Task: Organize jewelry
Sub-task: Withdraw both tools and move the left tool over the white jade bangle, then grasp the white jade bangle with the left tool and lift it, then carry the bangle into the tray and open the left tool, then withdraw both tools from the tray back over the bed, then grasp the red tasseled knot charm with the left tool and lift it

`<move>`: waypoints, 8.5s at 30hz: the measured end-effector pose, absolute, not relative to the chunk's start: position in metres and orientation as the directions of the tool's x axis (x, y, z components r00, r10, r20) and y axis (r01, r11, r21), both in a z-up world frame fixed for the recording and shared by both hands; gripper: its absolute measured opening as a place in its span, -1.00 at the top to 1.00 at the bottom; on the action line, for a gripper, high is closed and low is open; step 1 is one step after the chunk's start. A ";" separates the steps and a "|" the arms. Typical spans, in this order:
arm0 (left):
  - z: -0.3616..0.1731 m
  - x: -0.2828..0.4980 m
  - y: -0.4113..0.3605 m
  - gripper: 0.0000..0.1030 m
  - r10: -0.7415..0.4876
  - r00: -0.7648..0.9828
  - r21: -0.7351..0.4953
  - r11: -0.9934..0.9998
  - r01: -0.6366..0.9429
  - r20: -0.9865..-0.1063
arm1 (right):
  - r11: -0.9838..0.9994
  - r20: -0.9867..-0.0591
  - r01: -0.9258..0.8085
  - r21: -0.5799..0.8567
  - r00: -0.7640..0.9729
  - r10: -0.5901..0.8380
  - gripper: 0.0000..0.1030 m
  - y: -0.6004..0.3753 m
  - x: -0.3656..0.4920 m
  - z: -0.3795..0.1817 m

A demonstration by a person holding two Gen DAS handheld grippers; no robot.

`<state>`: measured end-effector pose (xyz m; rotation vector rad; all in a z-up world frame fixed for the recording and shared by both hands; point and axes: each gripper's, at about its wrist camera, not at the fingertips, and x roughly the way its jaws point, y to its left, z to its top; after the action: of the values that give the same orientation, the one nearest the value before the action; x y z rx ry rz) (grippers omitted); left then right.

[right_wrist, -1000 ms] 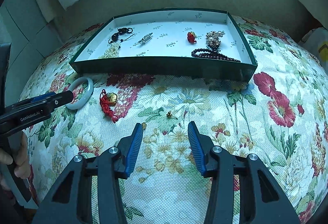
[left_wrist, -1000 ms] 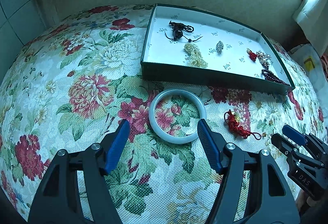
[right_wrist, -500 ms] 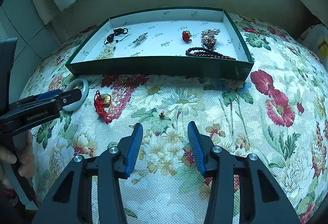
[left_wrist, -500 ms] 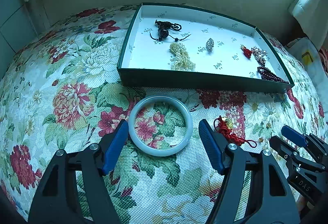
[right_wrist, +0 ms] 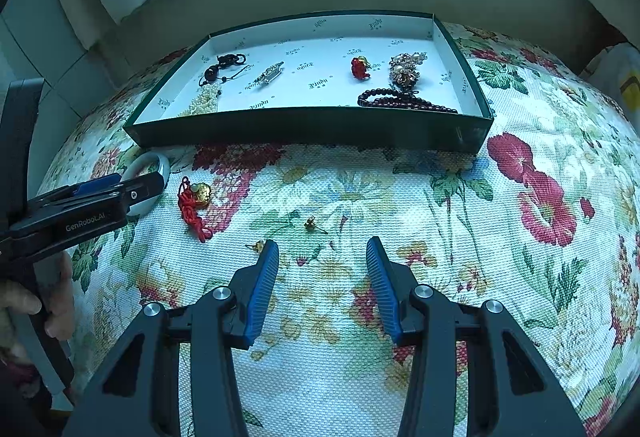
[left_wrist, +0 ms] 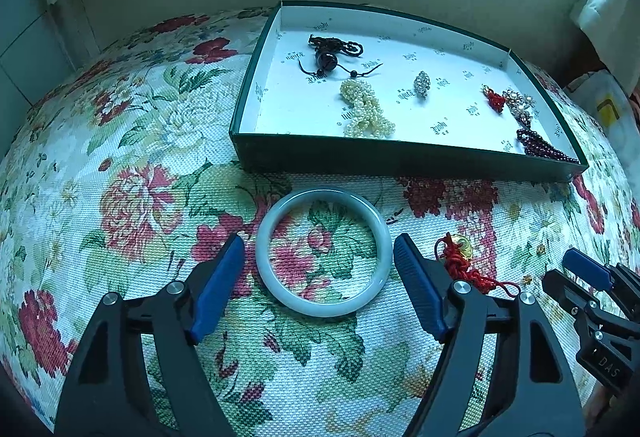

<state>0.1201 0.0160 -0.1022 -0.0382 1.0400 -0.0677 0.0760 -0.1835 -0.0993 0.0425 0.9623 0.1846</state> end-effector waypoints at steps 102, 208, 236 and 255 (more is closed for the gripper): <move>-0.032 0.215 -0.041 -0.37 -0.148 0.633 -0.070 0.987 0.146 -0.760 | 0.981 -0.678 -0.168 0.096 0.711 0.188 0.85 -0.193 0.207 -0.030; -0.066 0.078 0.006 -0.16 -0.066 0.509 -0.040 0.997 0.063 -0.858 | 0.963 -0.800 -0.228 0.141 0.547 0.246 0.62 -0.156 0.072 -0.097; -0.075 0.082 -0.001 -0.16 -0.081 0.489 -0.050 0.996 0.077 -0.868 | 0.969 -0.800 -0.222 0.106 0.560 0.216 0.88 -0.157 0.074 -0.097; -0.083 0.108 -0.048 0.01 -0.164 0.454 -0.106 0.983 0.150 -0.876 | 0.975 -0.797 -0.161 0.152 0.563 0.217 0.88 -0.187 0.077 -0.096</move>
<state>0.1076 -0.0481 -0.0829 -0.0142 1.0819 -0.1942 0.0770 -0.1875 -0.0959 0.0640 0.9467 0.2228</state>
